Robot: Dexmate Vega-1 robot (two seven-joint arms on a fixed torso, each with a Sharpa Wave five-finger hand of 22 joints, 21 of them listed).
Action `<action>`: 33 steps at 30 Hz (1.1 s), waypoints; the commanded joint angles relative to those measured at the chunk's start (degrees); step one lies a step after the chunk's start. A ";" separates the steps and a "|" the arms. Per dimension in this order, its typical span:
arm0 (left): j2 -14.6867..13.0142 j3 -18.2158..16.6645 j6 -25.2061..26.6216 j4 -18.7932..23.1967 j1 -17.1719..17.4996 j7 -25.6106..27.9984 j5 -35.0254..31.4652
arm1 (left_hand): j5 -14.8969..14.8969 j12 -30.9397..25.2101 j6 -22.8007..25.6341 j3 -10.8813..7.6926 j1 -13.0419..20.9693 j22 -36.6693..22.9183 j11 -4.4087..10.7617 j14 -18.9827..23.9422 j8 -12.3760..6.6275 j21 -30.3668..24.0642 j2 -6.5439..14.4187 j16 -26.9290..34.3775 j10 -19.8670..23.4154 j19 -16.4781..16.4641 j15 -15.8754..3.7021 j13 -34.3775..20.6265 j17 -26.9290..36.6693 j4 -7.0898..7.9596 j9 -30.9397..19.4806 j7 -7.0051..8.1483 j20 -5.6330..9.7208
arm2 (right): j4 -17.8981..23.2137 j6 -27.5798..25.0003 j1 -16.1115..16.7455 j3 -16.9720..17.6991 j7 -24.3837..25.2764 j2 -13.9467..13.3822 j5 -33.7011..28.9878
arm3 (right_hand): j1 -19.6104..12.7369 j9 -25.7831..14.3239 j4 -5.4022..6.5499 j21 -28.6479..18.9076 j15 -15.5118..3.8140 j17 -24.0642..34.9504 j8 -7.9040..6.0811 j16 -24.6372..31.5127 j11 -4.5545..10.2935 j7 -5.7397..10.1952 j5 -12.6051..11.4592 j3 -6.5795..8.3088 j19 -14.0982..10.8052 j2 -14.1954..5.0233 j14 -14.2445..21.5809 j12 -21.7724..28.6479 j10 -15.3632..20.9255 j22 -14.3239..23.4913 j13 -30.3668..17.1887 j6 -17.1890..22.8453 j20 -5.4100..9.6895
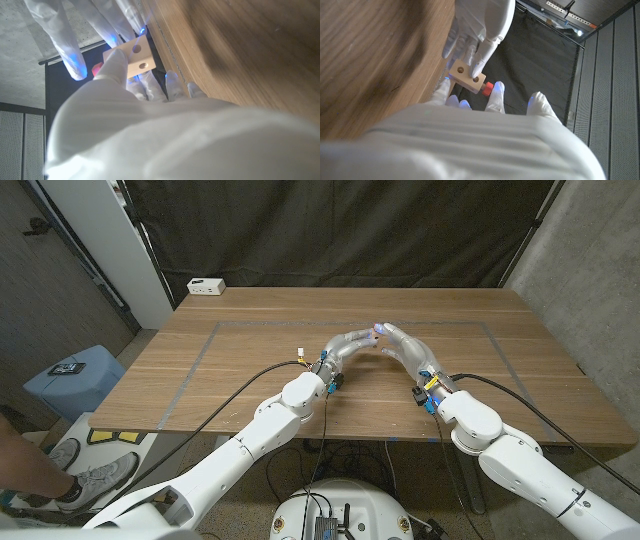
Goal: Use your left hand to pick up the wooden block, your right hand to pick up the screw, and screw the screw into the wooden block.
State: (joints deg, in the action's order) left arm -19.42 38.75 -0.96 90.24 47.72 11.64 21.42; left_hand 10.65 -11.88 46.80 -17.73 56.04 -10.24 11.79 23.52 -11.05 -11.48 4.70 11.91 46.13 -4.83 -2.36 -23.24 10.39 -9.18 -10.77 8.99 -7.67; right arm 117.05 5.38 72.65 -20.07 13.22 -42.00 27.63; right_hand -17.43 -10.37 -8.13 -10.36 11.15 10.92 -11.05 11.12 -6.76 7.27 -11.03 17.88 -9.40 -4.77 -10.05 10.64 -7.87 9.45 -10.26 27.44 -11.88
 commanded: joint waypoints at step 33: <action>-0.72 -0.12 -0.10 1.22 0.34 -0.20 -0.27 | 0.11 -0.30 0.93 -0.21 0.43 -0.22 -0.08 0.37 -0.24 -0.22 0.44 0.38 0.48 -0.26 -3.44 -0.14 0.28 0.26 -0.17 -0.39 -0.41 | -2.15 -0.55 -0.79 2.09 -0.31 -0.36 1.84 | 0.26 0.06 -0.21 -0.22 0.10 0.17 1.24 0.24 -0.18 0.82 0.12 0.16 -0.22 -0.02 -1.13 0.30 -0.19 0.16 -0.20 -3.31 -0.27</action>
State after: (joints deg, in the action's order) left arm -19.86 38.66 -1.20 90.73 47.61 11.34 21.20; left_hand 10.53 -11.70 46.71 -17.70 56.23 -10.24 11.89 23.52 -11.05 -11.48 4.85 11.91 46.23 -4.94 -2.37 -23.22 10.54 -9.22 -10.81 8.90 -7.78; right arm 115.48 5.40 72.16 -18.28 13.47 -42.01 28.72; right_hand -17.43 -10.12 -8.13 -10.36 11.15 10.93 -9.93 11.12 -6.76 7.99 -11.03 17.88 -9.40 -4.77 -10.04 10.64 -7.88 9.45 -10.26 24.43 -11.88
